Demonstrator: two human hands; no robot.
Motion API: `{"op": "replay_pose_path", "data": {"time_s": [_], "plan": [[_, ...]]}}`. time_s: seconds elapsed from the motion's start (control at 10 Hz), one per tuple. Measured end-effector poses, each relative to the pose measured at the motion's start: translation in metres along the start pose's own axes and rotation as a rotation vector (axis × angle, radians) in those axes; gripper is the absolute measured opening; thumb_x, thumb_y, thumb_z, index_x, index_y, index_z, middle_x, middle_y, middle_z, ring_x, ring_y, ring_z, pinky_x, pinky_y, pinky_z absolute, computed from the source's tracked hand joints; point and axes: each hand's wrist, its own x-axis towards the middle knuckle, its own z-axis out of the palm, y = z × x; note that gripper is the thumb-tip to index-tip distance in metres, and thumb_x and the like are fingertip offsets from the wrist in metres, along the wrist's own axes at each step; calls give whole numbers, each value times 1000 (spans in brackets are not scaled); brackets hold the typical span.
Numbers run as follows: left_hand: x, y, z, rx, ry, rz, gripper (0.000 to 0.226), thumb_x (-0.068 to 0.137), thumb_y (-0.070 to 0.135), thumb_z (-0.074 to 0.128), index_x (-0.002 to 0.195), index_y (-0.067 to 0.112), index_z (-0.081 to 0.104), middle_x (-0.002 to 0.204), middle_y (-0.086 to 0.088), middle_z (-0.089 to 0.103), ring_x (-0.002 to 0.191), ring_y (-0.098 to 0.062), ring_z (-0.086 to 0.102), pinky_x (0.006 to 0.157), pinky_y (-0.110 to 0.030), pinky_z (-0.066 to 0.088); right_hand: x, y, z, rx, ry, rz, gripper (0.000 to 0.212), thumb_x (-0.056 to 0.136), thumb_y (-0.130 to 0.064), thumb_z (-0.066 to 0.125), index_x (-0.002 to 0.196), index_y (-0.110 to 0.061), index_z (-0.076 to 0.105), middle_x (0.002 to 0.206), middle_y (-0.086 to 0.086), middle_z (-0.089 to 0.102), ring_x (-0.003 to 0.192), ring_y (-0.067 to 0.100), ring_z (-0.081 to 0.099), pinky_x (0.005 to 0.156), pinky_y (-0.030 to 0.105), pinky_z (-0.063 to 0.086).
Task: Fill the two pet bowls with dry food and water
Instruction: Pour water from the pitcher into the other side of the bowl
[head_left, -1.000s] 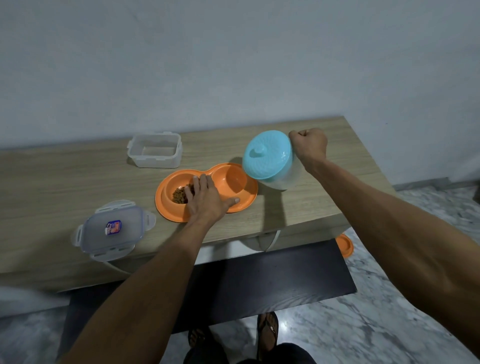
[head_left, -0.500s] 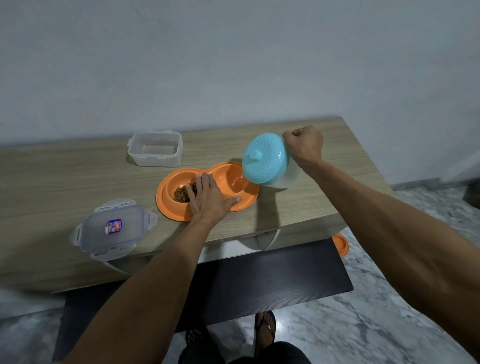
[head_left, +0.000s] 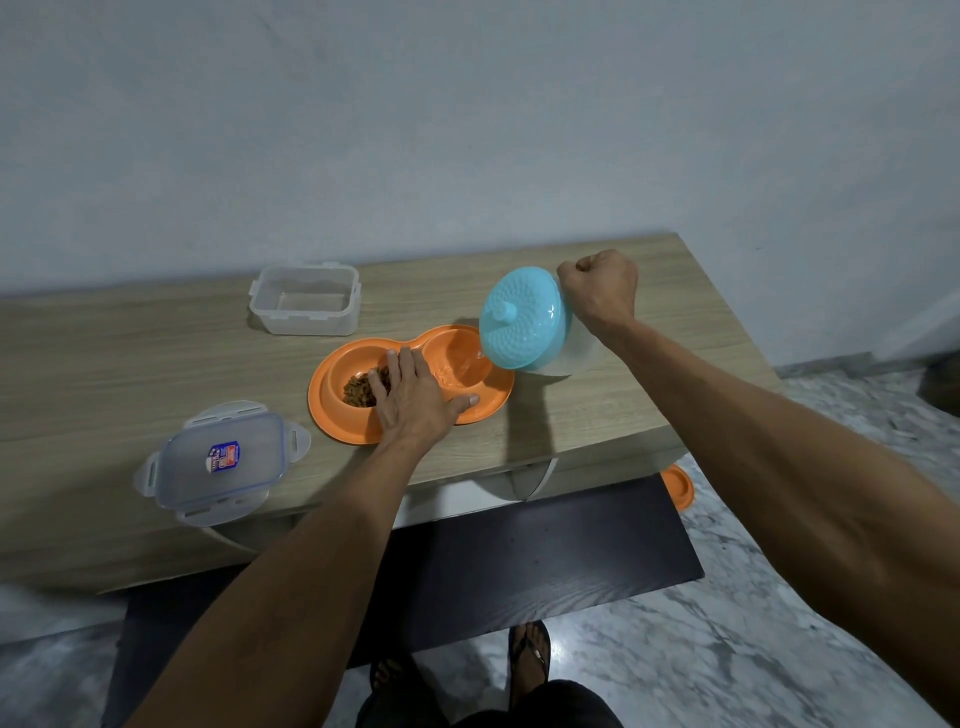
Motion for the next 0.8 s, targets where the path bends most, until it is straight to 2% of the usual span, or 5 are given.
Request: {"op": "replay_pose_path", "data": {"time_s": [0.4, 0.8], "plan": [[0, 1, -1, 5, -3, -3, 112, 77, 75, 53, 154, 5, 10, 162, -11, 9, 151, -30, -2, 120, -55, 1, 2, -4, -3, -11, -4, -17, 45, 78, -17, 55, 41, -13, 31, 42, 2, 22, 49, 20, 29, 56, 34, 35], [-1, 1, -1, 9, -3, 4, 112, 78, 74, 52, 154, 4, 9, 162, -12, 8, 151, -30, -3, 120, -55, 0, 1, -9, -7, -10, -3, 1, 46, 78, -14, 56, 41, -12, 31, 41, 2, 22, 42, 15, 23, 50, 30, 28]]}}
